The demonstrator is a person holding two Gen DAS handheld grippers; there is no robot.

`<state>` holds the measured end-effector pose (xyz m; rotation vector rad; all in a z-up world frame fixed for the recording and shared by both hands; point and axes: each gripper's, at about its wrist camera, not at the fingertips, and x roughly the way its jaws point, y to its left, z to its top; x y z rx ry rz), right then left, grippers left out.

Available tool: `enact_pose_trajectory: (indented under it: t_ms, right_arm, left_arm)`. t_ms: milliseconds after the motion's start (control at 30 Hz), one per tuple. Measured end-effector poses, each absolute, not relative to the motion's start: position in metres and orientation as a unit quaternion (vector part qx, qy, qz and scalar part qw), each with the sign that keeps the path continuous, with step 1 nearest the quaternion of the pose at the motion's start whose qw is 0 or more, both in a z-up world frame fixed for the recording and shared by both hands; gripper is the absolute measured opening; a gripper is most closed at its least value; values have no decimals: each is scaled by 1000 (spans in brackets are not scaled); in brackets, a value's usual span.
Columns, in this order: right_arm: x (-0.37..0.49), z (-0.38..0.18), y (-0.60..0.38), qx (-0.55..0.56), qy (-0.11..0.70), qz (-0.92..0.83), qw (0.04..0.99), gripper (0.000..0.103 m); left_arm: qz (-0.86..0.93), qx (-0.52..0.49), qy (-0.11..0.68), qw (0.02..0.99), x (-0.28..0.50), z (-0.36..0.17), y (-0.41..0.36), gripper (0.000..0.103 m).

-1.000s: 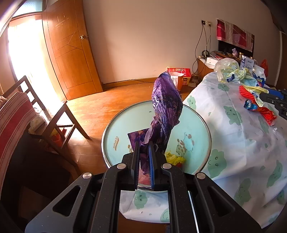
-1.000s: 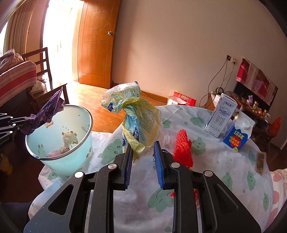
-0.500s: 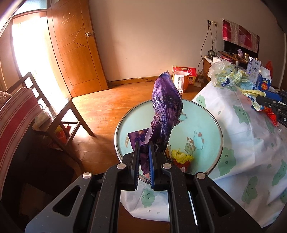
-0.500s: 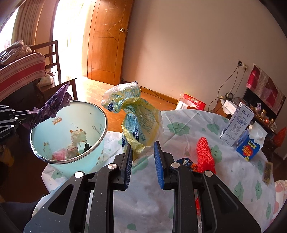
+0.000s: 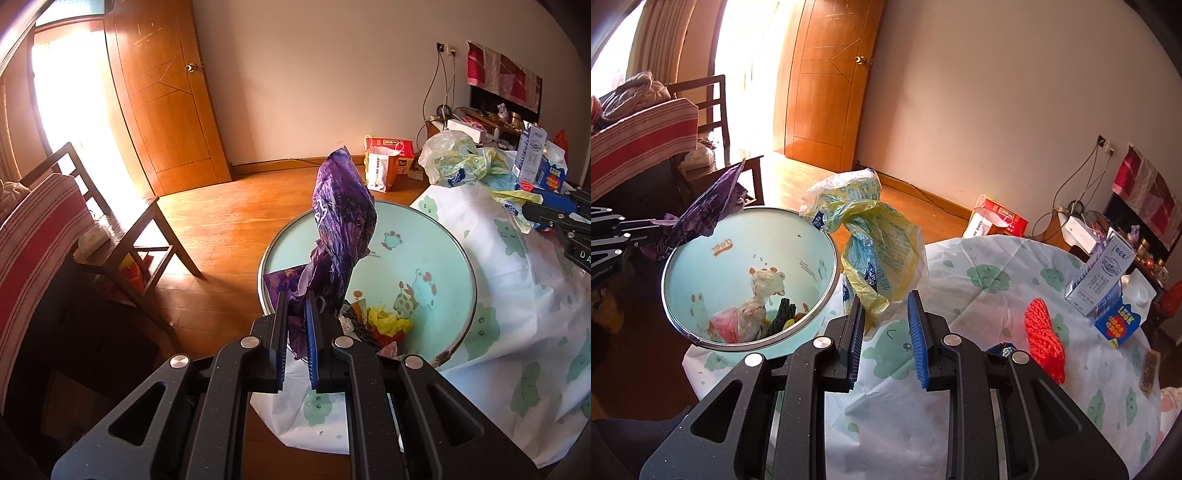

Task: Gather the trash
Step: 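Hold the purple wrapper and yellow-green bag above the bin with both tools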

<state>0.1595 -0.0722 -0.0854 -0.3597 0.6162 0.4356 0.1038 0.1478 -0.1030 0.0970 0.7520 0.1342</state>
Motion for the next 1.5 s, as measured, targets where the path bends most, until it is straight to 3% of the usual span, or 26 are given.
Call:
enact_pose_trajectory:
  t_ms: [1500]
  right_arm:
    - [159,-84,-37,-196,290,238,906,24]
  left_arm:
    - [75,47,369,925,103,-103,159,9]
